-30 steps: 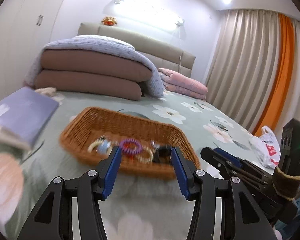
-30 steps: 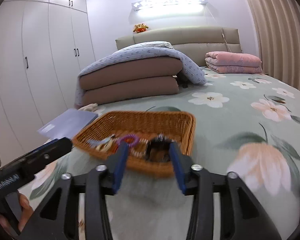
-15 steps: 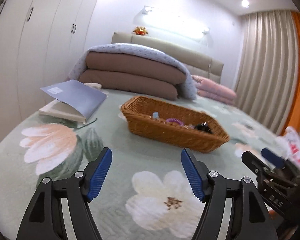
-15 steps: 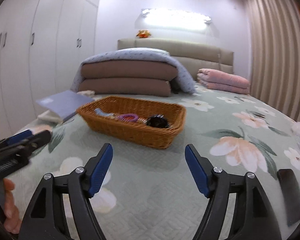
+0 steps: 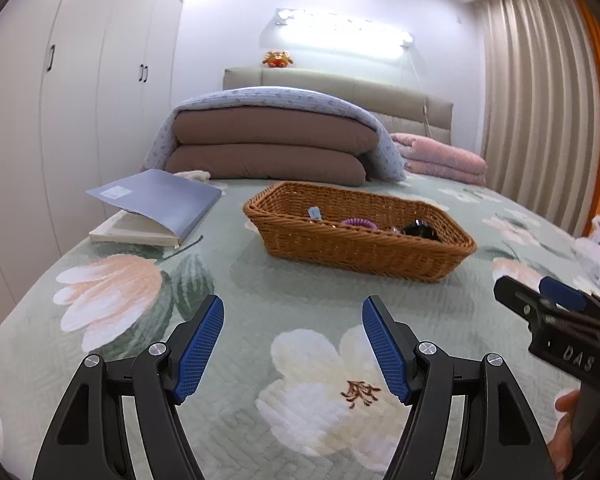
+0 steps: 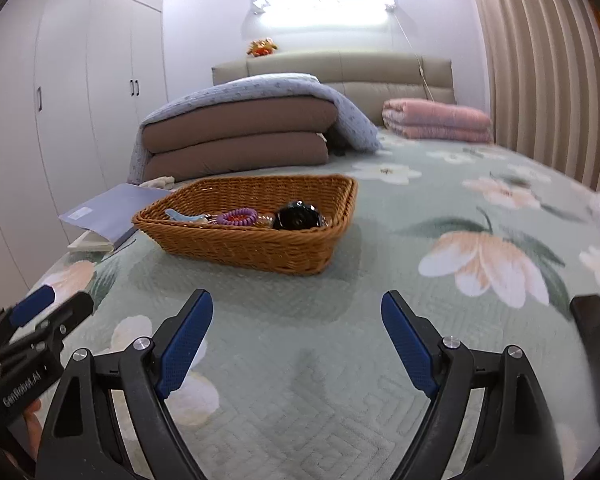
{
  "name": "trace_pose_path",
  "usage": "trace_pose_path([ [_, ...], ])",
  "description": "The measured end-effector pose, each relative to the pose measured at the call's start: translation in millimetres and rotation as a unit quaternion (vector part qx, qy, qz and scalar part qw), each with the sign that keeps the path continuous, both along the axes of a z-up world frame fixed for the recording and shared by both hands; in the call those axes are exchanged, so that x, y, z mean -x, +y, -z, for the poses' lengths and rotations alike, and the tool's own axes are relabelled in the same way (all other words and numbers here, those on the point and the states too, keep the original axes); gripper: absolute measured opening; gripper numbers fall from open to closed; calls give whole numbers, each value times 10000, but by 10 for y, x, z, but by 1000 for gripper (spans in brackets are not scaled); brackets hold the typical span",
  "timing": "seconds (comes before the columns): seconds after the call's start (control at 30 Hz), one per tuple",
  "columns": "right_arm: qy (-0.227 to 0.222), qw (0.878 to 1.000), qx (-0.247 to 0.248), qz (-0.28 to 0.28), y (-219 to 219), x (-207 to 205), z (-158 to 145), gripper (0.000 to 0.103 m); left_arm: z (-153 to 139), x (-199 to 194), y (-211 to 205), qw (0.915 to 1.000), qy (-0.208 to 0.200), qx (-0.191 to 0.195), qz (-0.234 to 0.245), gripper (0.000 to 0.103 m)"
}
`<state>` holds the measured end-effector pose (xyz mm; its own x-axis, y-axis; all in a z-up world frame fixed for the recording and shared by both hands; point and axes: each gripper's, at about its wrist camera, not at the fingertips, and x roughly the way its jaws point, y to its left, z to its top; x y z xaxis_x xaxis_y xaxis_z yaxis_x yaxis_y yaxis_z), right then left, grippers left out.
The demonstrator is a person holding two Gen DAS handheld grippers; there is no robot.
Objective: Organize jewelry
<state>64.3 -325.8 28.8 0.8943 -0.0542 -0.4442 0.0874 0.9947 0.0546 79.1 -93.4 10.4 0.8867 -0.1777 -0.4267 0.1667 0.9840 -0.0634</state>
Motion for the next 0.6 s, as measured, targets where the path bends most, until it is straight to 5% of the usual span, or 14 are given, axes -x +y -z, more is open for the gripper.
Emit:
trace_pose_path([
  [0.6,35,10000,23,27,14,-19,19,87,8,37,-70,9999,-5,-155,57,73],
])
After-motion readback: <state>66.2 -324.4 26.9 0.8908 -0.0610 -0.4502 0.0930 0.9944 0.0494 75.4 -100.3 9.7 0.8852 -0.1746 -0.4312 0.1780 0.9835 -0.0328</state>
